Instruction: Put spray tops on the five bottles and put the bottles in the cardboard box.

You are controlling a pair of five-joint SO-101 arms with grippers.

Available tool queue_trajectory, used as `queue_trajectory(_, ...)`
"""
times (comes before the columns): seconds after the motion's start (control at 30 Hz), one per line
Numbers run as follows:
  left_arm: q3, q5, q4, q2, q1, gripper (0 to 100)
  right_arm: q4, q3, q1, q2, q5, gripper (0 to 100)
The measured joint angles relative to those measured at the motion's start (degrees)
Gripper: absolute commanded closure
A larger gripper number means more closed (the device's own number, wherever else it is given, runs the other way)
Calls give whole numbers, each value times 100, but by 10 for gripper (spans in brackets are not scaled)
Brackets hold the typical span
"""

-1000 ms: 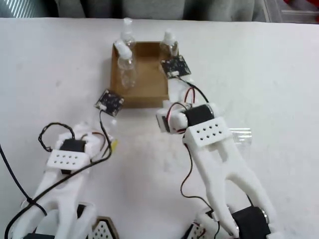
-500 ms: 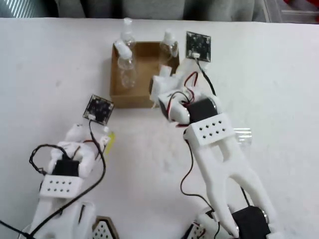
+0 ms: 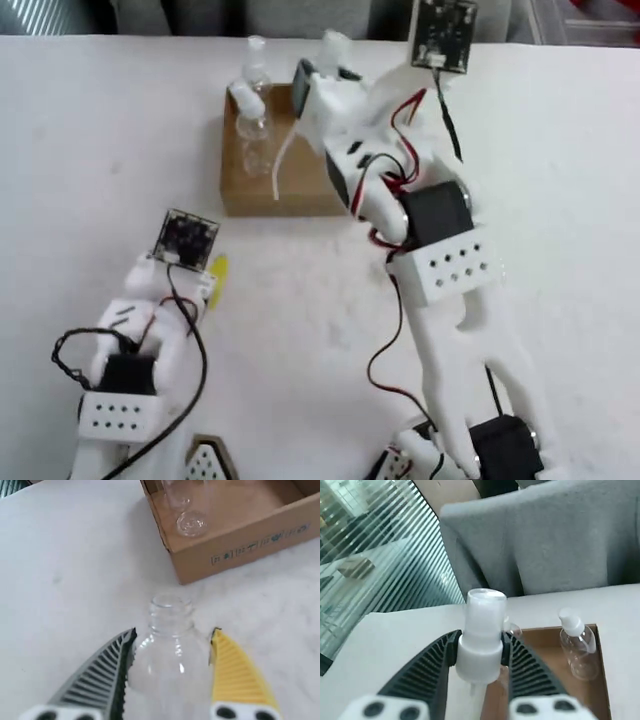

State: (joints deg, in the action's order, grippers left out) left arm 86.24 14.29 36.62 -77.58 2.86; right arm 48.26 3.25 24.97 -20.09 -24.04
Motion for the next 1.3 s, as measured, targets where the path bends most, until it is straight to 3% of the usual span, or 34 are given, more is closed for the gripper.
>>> queue_trajectory(0.47, 1064, -378, 0, -2558, 0, 894, -721, 343, 721, -413, -659, 982)
queue_trajectory(0.97, 1064, -378, -193, -2611, 0, 891, -536, -308, 914, -607, -659, 981)
queue_trajectory(1.3, 1064, -378, -202, -2611, 0, 891, -1969, -1670, 879, -607, -659, 981)
